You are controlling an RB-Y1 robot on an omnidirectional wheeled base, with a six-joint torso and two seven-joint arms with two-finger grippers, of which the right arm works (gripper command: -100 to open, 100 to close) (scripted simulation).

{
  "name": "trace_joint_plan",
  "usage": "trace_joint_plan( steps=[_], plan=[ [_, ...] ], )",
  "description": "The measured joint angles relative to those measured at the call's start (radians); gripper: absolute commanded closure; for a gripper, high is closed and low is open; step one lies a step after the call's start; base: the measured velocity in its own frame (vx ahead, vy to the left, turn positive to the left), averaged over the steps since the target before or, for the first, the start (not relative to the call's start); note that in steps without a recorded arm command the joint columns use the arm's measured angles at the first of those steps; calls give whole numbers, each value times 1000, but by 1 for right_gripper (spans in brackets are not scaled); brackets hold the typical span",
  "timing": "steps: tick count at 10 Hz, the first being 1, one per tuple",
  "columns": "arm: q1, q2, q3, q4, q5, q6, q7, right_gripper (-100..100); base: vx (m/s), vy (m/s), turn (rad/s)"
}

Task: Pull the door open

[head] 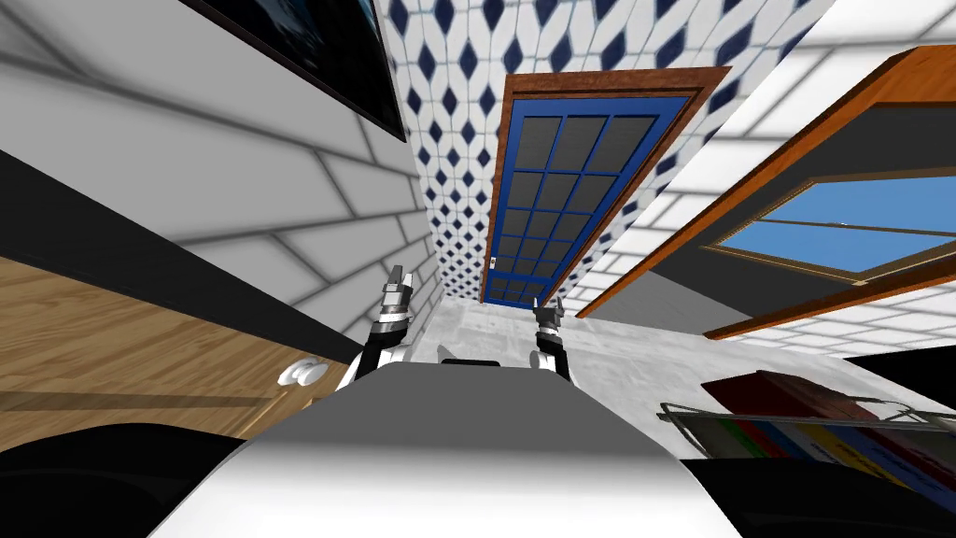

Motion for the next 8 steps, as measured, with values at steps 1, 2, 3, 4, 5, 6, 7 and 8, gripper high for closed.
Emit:
trace_joint_plan(
  steps=[1, 2, 3, 4, 5, 6, 7, 8],
  plan=[
    [-9, -1, -4, 24, -8, -7, -18, -100, 111, 7, 119],
    [-18, -1, -8, 49, -15, -14, -37, -100, 109, 18, 150],
    [-22, -2, -10, 69, -23, -21, -55, -100, 112, 4, 159],
    [-29, -4, -15, 91, -31, -28, -75, -100, 122, 8, 168],
    [-39, -4, -19, 115, -38, -34, -94, -100, 122, 19, 143],
    [-48, -2, -21, 140, -45, -42, -111, -100, 114, 5, 136],
    [-52, 0, -24, 157, -52, -48, -128, -100, 111, -2, 142],
    [-62, -1, -28, 185, -60, -56, -147, -100, 105, -21, 160]
  ],
)
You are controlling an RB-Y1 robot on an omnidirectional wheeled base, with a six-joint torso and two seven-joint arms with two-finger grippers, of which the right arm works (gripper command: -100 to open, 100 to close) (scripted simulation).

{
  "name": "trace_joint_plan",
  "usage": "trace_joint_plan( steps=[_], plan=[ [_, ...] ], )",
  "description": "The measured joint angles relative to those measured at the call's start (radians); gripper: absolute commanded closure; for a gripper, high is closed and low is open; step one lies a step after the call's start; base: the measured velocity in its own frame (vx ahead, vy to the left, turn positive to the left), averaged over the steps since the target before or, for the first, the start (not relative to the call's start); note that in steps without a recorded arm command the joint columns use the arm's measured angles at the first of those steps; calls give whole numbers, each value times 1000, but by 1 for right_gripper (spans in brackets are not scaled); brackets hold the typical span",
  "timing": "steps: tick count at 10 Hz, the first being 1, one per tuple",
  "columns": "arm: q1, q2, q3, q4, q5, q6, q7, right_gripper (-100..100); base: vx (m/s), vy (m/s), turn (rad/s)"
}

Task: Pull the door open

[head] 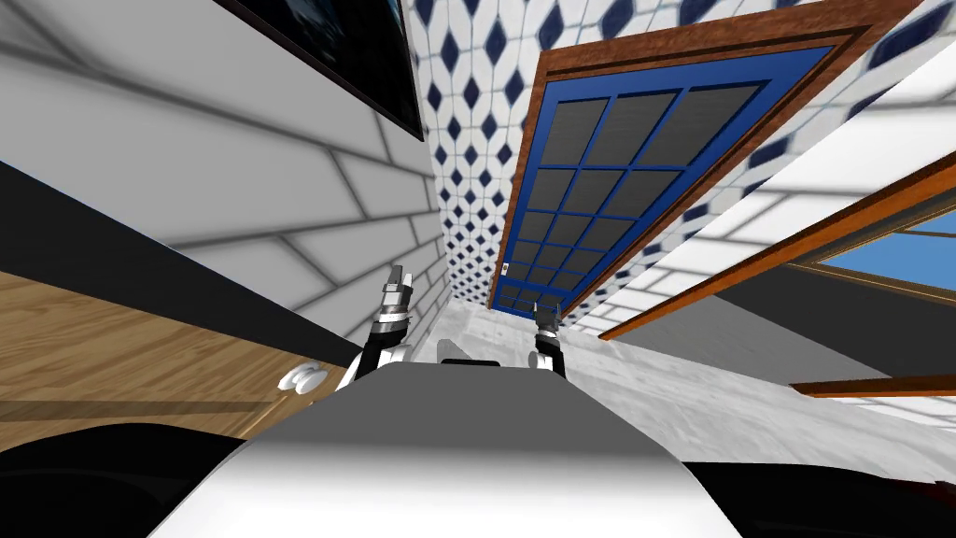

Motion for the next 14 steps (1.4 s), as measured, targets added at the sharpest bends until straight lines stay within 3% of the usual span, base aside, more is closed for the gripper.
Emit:
trace_joint_plan(
  steps=[14],
  plan=[
    [-96, 8, -45, 311, -101, -101, -254, -100, 108, -15, 144]
  ],
)
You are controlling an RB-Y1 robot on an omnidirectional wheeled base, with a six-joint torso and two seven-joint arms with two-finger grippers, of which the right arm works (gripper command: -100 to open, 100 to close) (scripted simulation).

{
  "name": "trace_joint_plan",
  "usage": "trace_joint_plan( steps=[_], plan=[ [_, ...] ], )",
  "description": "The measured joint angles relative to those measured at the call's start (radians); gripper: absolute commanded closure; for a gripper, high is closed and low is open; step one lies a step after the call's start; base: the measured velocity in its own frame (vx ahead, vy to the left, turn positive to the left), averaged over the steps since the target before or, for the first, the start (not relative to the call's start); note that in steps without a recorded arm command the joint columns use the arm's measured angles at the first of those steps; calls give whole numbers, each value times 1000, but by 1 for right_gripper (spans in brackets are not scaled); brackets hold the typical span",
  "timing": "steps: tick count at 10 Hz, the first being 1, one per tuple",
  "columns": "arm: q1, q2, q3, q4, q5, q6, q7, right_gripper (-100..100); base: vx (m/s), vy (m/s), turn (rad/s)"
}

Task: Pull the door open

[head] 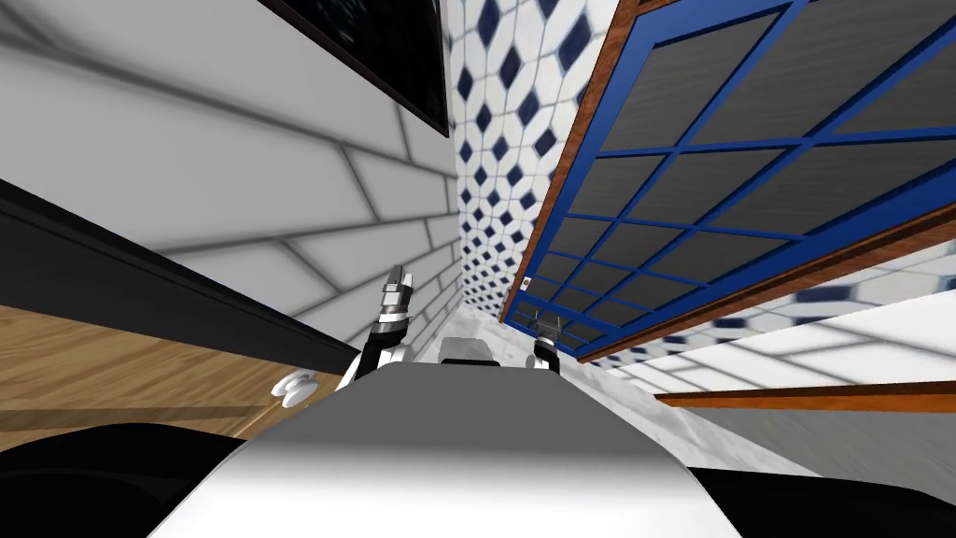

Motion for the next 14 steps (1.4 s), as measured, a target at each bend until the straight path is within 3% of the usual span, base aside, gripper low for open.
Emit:
trace_joint_plan(
  steps=[4, 14],
  plan=[
    [-39, 8, -20, 106, -38, -27, -88, -100, 139, -45, 156],
    [-89, 35, -46, 276, -98, -82, -235, -100, 92, -46, 112]
  ],
)
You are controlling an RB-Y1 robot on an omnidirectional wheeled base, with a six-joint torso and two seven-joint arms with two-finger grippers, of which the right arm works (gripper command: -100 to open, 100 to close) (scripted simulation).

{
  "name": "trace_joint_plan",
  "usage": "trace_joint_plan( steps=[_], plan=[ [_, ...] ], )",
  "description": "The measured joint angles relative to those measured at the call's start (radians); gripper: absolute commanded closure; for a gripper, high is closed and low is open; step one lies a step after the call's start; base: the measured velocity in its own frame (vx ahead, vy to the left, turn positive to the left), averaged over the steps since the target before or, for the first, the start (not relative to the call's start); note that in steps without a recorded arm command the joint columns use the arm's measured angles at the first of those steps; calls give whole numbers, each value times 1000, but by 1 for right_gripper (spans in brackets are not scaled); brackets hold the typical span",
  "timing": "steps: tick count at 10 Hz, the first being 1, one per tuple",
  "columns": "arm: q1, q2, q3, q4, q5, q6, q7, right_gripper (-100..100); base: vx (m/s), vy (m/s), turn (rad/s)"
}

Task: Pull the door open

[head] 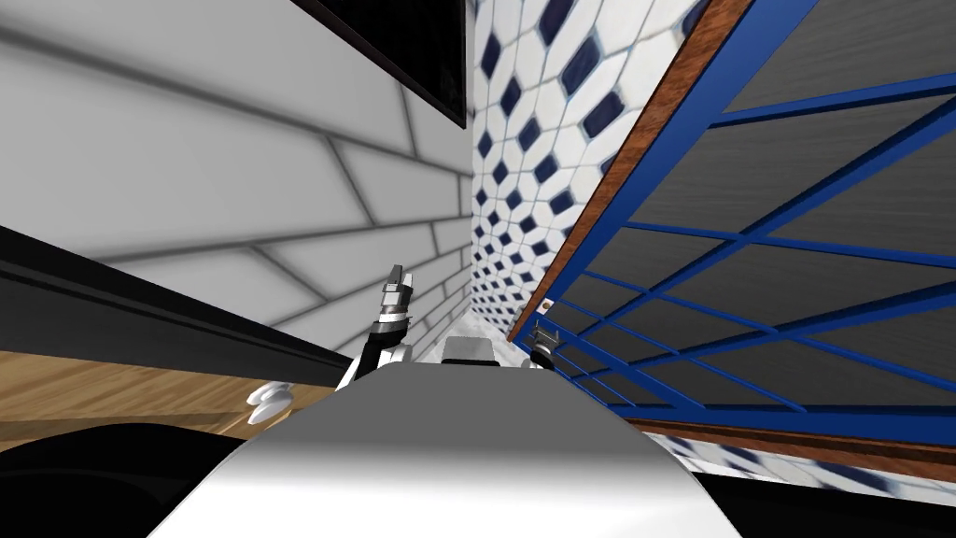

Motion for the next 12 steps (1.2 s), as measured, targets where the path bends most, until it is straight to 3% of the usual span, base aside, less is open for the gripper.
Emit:
trace_joint_plan(
  steps=[3, 5, 7, 8, 12],
  plan=[
    [-14, 2, -4, 37, -9, -13, -26, -100, 68, -17, 30],
    [3, -32, 1, 58, -9, -25, -66, -100, 226, 19, 20],
    [37, -55, 5, 45, -10, -28, -101, -100, 121, -8, 6],
    [29, -68, 4, 64, -11, -31, -115, -100, 104, -12, 16],
    [62, -120, 9, 80, -14, -43, -181, -100, 102, 2, 11]
  ],
)
